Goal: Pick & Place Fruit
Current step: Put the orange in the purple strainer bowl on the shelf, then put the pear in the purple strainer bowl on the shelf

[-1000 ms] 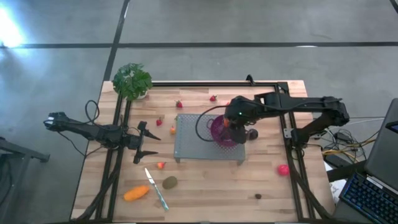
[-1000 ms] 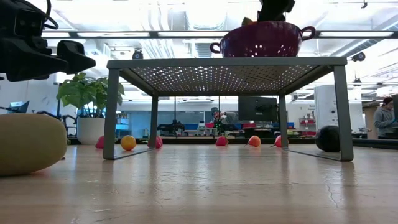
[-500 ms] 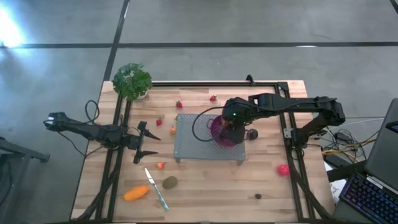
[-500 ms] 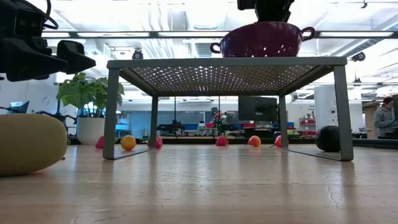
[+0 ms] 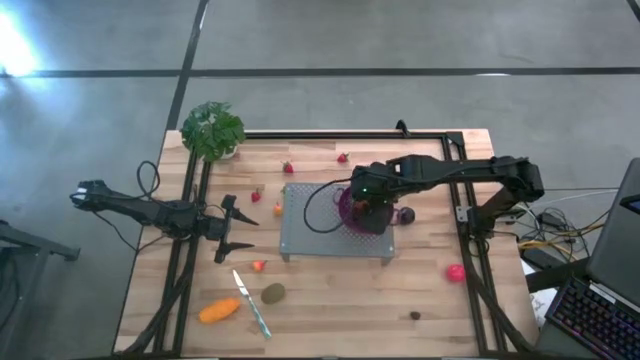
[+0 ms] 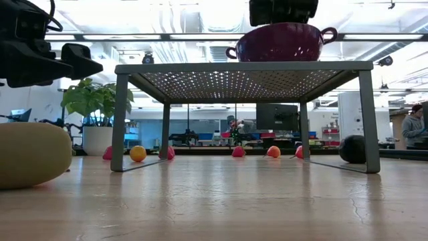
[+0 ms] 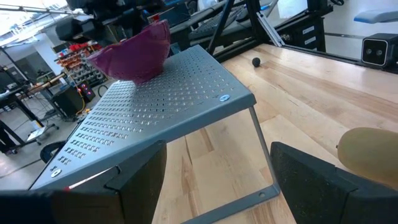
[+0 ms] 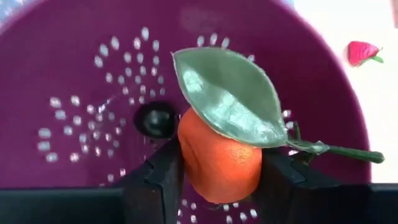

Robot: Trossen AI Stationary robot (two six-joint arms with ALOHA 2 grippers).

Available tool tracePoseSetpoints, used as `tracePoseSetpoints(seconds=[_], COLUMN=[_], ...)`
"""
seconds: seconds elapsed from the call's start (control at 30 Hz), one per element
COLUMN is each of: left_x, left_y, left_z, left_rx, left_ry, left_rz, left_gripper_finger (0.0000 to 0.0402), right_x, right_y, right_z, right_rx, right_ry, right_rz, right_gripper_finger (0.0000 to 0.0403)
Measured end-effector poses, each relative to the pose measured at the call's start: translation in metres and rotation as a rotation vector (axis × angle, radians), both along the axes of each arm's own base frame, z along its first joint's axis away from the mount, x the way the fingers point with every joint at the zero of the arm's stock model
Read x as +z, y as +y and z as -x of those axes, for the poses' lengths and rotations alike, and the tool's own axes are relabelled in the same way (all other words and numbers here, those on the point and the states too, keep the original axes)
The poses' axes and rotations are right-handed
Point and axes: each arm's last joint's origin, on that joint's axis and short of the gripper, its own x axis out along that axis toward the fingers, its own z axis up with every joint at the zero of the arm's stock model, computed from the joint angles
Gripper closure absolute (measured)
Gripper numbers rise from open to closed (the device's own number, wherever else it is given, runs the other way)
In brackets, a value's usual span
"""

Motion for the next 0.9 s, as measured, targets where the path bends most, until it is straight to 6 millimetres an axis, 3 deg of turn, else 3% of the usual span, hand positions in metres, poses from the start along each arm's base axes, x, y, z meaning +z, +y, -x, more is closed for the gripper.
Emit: tracePoseSetpoints(seconds=[0.53,0.9], left_x=[0.000,0.000], left_y=[0.000,0.000], left_z=[0.000,0.000], left_rx=[0.000,0.000], left_ry=[0.000,0.000], left_rz=[0.000,0.000], left_gripper_finger=[0.0110,0.0110], right_x=[0.002,0.025], right_y=[0.001,0.009], right_z=[0.003,0.020], right_rx=[-0.001,0.036], right_ry=[0.012,-0.067], right_rz=[-0.001,0.008], right_gripper_finger=[0.0192,0.0192])
